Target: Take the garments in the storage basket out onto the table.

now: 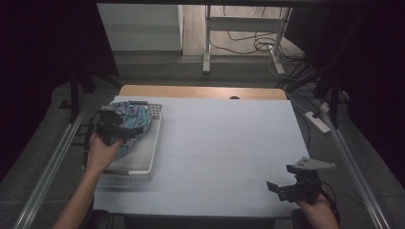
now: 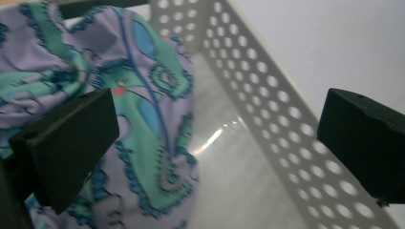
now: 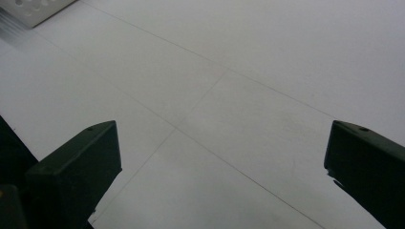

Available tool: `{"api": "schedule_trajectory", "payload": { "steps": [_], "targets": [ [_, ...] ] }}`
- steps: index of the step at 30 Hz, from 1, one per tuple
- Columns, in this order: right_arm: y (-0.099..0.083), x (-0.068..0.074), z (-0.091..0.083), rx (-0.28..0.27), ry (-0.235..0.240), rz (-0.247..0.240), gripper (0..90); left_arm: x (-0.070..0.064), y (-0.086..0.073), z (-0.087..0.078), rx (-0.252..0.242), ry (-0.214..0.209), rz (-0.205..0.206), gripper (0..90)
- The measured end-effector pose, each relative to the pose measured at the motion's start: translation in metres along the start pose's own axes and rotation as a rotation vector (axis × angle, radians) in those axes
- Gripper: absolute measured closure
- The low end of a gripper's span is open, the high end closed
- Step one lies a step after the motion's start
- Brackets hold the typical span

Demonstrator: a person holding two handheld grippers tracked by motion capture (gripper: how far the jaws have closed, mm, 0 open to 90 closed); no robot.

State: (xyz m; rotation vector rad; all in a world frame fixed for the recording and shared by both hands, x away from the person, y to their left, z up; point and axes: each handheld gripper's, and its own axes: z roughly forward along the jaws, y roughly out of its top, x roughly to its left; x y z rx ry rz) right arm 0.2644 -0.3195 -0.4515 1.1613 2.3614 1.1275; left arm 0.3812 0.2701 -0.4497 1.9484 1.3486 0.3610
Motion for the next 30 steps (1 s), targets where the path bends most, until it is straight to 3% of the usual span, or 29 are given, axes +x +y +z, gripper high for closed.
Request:
{"api": "schedule_trajectory", "payload": {
  "steps": [5,10,13,16,20,22,23,25,26,27,29,30],
  "targets": [
    [0.0,-0.001,0.0,-0.001,0.004,0.001,0.0,0.015,0.012,0.006,0.003,0.017,-0.035,0.0],
    [0.0,-0.001,0.0,0.0,0.007,0.001,0.0,0.032,0.021,0.022,0.048,0.056,-0.069,0.0],
    [0.0,-0.001,0.0,-0.001,0.009,0.003,0.0,0.044,0.021,0.036,0.077,0.093,-0.109,0.0],
    [0.0,-0.001,0.0,0.0,0.011,0.004,0.0,0.048,0.019,0.043,0.109,0.112,-0.121,0.0],
    [0.0,-0.001,0.0,-0.004,0.011,0.002,0.0,0.052,0.015,0.061,0.185,0.086,-0.174,0.0],
    [0.0,-0.001,0.0,-0.003,0.012,0.003,0.0,0.053,0.014,0.064,0.197,0.082,-0.186,0.0],
    [0.0,-0.001,0.0,-0.001,0.013,0.003,0.0,0.05,0.015,0.068,0.233,0.123,-0.174,0.1],
    [0.0,-0.001,0.0,0.0,0.013,0.002,0.0,0.048,0.016,0.07,0.258,0.14,-0.161,0.8],
    [0.0,-0.001,0.0,0.0,0.013,0.002,0.0,0.048,0.016,0.07,0.258,0.14,-0.161,2.7],
    [0.0,-0.001,0.0,0.002,0.013,0.0,0.0,0.047,0.016,0.074,0.298,0.134,-0.16,6.3],
    [0.0,0.0,0.0,0.001,0.013,-0.001,0.0,0.049,0.014,0.077,0.319,0.114,-0.202,9.0],
    [0.0,0.0,0.0,0.001,0.013,-0.001,0.0,0.049,0.014,0.077,0.319,0.114,-0.202,13.3]
  ]
}}
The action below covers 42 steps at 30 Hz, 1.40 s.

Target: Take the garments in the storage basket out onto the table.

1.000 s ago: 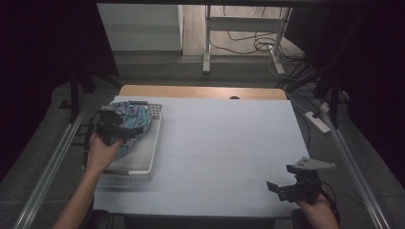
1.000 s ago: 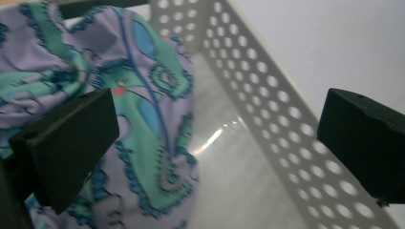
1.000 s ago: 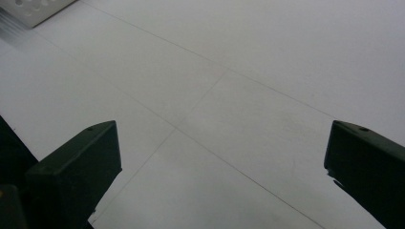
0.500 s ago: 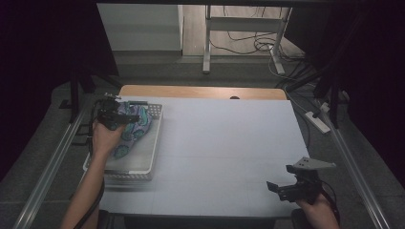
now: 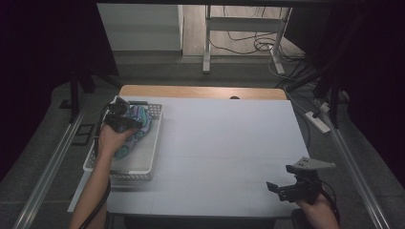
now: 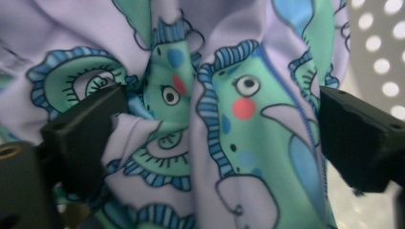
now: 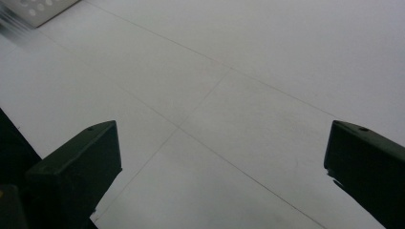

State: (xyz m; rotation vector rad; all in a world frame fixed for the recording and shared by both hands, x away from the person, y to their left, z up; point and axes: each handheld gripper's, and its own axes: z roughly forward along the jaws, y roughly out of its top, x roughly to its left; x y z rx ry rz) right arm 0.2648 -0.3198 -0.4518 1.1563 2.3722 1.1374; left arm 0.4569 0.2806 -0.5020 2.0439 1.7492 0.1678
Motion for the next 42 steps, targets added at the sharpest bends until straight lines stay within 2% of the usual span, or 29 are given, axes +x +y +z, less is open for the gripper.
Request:
{"api": "schedule_trajectory", "payload": {
  "steps": [1,2,3,4,5,6,9,14,21,23,27,32,33,38,42],
  "targets": [
    [0.0,0.0,0.0,-0.001,0.0,0.0,0.0,0.002,-0.001,-0.003,-0.004,0.012,-0.023,20.9],
    [0.0,0.0,0.0,0.0,0.002,-0.002,0.0,0.003,-0.001,-0.004,-0.009,0.003,-0.037,27.3],
    [0.0,0.0,0.0,0.0,0.002,-0.002,0.0,0.003,-0.001,-0.004,-0.009,0.003,-0.037,37.3],
    [0.0,-0.001,0.0,-0.002,0.003,-0.001,0.0,0.005,-0.003,-0.008,-0.015,-0.024,-0.059,48.8],
    [0.0,-0.001,0.0,-0.002,0.003,0.0,0.0,0.005,-0.004,-0.01,-0.003,-0.026,-0.08,53.2],
    [0.0,-0.001,0.0,-0.002,0.003,0.002,0.0,0.005,-0.004,-0.01,-0.003,-0.026,-0.08,59.6],
    [0.0,0.0,0.0,-0.001,0.003,0.0,0.0,0.001,-0.003,-0.013,0.013,-0.03,-0.115,65.5],
    [0.0,0.0,0.0,-0.004,0.003,-0.003,0.0,-0.002,-0.004,-0.021,-0.018,-0.017,-0.087,69.5],
    [0.0,0.0,-0.001,-0.01,0.015,-0.007,0.0,-0.005,-0.007,-0.032,-0.071,-0.043,-0.07,71.5],
    [0.0,0.0,-0.002,-0.014,0.02,-0.007,0.0,-0.01,-0.007,-0.039,-0.105,-0.052,-0.041,71.9],
    [-0.001,-0.002,-0.002,-0.024,0.028,-0.001,0.0,-0.018,-0.006,-0.049,-0.144,-0.051,-0.008,72.5],
    [-0.001,-0.003,-0.003,-0.035,0.035,0.011,0.0,-0.025,-0.007,-0.064,-0.201,-0.08,0.042,72.5],
    [-0.001,-0.003,-0.004,-0.036,0.037,0.013,0.0,-0.025,-0.007,-0.064,-0.201,-0.08,0.042,72.5],
    [-0.001,-0.003,-0.004,-0.039,0.041,0.014,0.0,-0.033,-0.007,-0.084,-0.271,-0.103,0.073,72.6],
    [-0.001,-0.004,-0.004,-0.041,0.042,0.017,0.0,-0.036,-0.007,-0.091,-0.297,-0.126,0.083,72.7]
  ]
}}
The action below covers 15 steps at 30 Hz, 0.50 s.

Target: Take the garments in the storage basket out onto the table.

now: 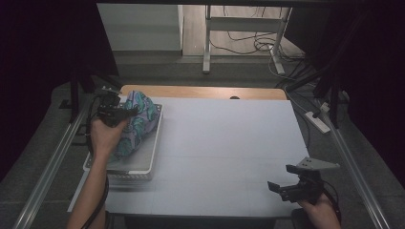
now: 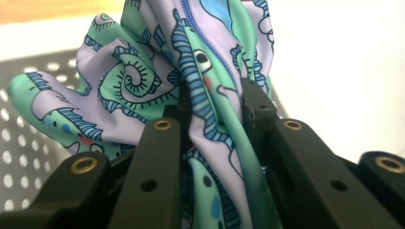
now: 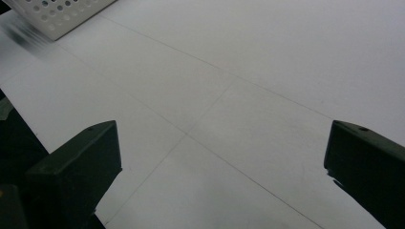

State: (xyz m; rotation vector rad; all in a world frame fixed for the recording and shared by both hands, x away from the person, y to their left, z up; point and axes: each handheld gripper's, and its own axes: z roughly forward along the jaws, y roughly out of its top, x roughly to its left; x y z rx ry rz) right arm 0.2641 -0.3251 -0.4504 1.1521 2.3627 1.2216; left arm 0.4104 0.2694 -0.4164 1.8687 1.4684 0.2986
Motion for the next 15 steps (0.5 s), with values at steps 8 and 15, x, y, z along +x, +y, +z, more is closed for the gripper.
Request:
{"api": "schedule_trajectory", "payload": {
  "steps": [8,15],
  "targets": [
    [0.0,-0.001,0.0,-0.001,0.001,0.004,0.0,-0.013,0.008,-0.016,-0.057,-0.061,0.026,72.7],
    [0.0,-0.001,-0.001,-0.003,0.001,0.008,0.0,-0.029,0.014,-0.027,-0.087,-0.094,0.062,72.8]
  ]
}}
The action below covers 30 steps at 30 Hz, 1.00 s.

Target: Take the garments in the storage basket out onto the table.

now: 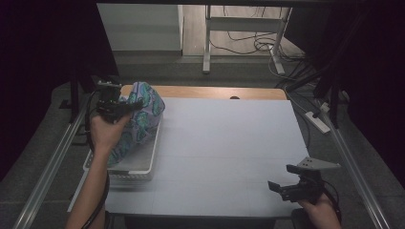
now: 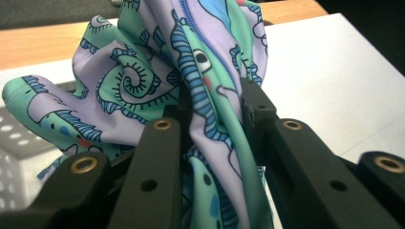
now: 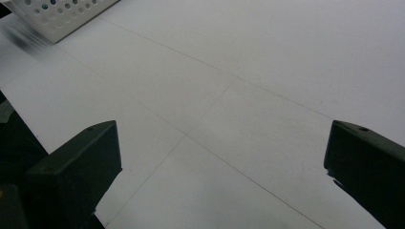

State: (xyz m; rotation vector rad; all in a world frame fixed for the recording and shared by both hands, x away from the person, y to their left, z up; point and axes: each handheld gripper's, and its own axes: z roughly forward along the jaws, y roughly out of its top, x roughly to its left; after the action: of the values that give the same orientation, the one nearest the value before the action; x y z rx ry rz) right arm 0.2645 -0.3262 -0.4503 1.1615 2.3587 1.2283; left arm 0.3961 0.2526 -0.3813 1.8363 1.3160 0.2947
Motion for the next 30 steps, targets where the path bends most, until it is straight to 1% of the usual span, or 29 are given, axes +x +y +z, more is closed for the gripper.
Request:
{"api": "schedule_trajectory", "payload": {
  "steps": [6,7,9,11,12,14,15,16,17,18,19,21,22,24,25,26,30],
  "targets": [
    [0.0,0.0,0.0,0.0,0.0,0.004,0.0,-0.016,0.007,-0.006,-0.02,-0.024,0.038,72.8],
    [0.0,0.0,0.0,0.0,0.0,0.004,0.0,-0.021,0.009,-0.007,-0.026,-0.034,0.047,72.8],
    [0.0,0.0,0.0,-0.001,0.0,0.006,0.0,-0.023,0.01,-0.008,-0.029,-0.04,0.051,72.8],
    [0.0,-0.001,0.0,0.003,0.0,0.007,0.0,-0.028,0.013,-0.011,-0.034,-0.047,0.062,72.8],
    [0.0,-0.001,0.001,0.005,-0.001,0.008,0.0,-0.034,0.016,-0.013,-0.043,-0.057,0.073,72.9],
    [0.0,-0.001,0.001,0.006,-0.004,0.01,0.0,-0.039,0.019,-0.016,-0.049,-0.07,0.086,72.9],
    [0.0,-0.001,0.001,0.01,-0.003,0.01,0.0,-0.042,0.021,-0.016,-0.049,-0.077,0.091,72.9],
    [0.0,-0.001,0.001,0.012,-0.004,0.011,0.0,-0.042,0.021,-0.016,-0.049,-0.077,0.091,72.9],
    [0.0,-0.001,0.002,0.013,-0.006,0.012,0.0,-0.048,0.026,-0.016,-0.048,-0.088,0.108,72.9],
    [0.0,-0.001,0.002,0.013,-0.006,0.012,0.0,-0.048,0.026,-0.016,-0.048,-0.088,0.108,72.9],
    [0.001,-0.001,0.002,0.016,-0.008,0.013,0.0,-0.053,0.03,-0.017,-0.049,-0.095,0.122,73.0],
    [0.001,-0.001,0.002,0.018,-0.012,0.013,0.0,-0.057,0.035,-0.017,-0.059,-0.115,0.127,73.0],
    [0.001,-0.001,0.002,0.02,-0.013,0.015,0.0,-0.057,0.035,-0.017,-0.059,-0.115,0.127,73.0],
    [0.001,-0.001,0.003,0.023,-0.014,0.017,0.0,-0.062,0.042,-0.018,-0.066,-0.146,0.135,73.1],
    [0.001,-0.001,0.003,0.025,-0.015,0.017,0.7,-0.064,0.045,-0.018,-0.063,-0.143,0.144,73.0],
    [0.001,-0.001,0.003,0.025,-0.015,0.017,0.7,-0.064,0.045,-0.018,-0.063,-0.143,0.144,73.1],
    [0.001,-0.001,0.003,0.028,-0.015,0.017,1.4,-0.074,0.058,-0.023,-0.073,-0.141,0.177,73.2]
  ]
}}
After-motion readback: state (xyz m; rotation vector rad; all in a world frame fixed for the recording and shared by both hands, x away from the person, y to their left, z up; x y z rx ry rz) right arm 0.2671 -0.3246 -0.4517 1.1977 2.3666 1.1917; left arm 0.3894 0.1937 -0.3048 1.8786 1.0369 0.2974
